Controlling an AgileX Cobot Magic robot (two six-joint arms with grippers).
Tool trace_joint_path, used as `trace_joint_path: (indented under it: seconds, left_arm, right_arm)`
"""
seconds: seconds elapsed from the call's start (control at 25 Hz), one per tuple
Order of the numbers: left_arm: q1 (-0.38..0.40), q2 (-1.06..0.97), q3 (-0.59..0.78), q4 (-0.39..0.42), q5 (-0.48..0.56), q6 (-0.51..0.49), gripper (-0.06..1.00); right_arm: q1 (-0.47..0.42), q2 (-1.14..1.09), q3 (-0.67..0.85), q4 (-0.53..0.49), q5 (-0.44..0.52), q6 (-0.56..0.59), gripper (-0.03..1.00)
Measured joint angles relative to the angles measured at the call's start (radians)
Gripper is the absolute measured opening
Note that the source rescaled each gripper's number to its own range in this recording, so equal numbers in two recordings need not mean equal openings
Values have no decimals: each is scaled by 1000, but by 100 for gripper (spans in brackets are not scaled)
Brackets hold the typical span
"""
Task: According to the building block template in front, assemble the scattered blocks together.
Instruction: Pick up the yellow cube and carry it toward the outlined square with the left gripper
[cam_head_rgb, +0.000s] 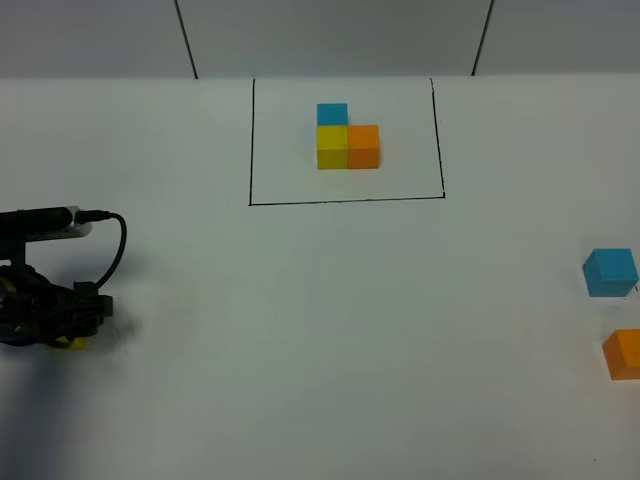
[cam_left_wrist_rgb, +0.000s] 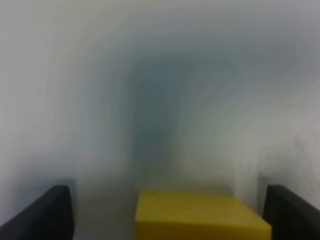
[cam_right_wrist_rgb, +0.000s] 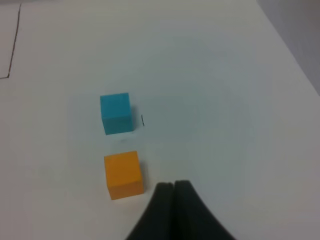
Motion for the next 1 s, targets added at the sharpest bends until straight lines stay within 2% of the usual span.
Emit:
trace_joint_path:
  seconds: [0.16, 0.32, 0.72, 0.88, 1.0]
  left_arm:
    - [0, 0, 0, -9, 0, 0, 70]
    - [0, 1, 0, -10, 7, 0, 48]
    - [-1, -9, -5, -12, 41, 24, 47]
    - [-19, -62, -4, -12, 76, 97, 47]
    - [-30, -121, -4, -12, 109, 191, 47]
  right_arm:
    - [0, 0, 0, 0, 0, 0, 0]
    - [0, 0, 0, 0, 0, 0, 0]
    - [0, 0, 0, 0, 0, 0, 0]
    - [0, 0, 0, 0, 0, 0, 0]
    - [0, 0, 0, 0, 0, 0, 0]
